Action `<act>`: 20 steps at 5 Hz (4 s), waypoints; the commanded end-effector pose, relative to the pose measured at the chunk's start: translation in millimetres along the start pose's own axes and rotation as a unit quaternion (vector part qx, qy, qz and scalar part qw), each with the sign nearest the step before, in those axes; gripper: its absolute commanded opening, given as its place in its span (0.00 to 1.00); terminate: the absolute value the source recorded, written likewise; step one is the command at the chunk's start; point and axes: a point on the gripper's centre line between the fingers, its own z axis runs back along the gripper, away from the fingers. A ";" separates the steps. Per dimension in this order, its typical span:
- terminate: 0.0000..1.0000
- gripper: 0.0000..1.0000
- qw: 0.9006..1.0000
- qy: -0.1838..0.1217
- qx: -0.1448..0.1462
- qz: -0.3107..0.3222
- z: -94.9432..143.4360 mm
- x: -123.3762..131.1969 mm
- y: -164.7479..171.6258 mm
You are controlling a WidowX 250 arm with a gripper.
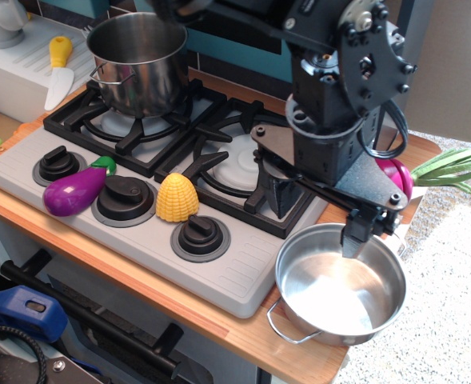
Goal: Put pot or pan on stove
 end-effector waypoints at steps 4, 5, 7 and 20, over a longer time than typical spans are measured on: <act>0.00 1.00 0.997 0.011 -0.005 -0.074 -6.7 -3.3 -61.7; 0.00 1.00 0.994 0.010 -0.005 -0.104 -16.4 -10.4 -69.5; 0.00 1.00 0.992 -0.007 -0.021 -0.123 -38.7 -19.0 -71.3; 0.00 0.00 0.961 -0.013 0.052 -0.272 -17.8 44.1 51.0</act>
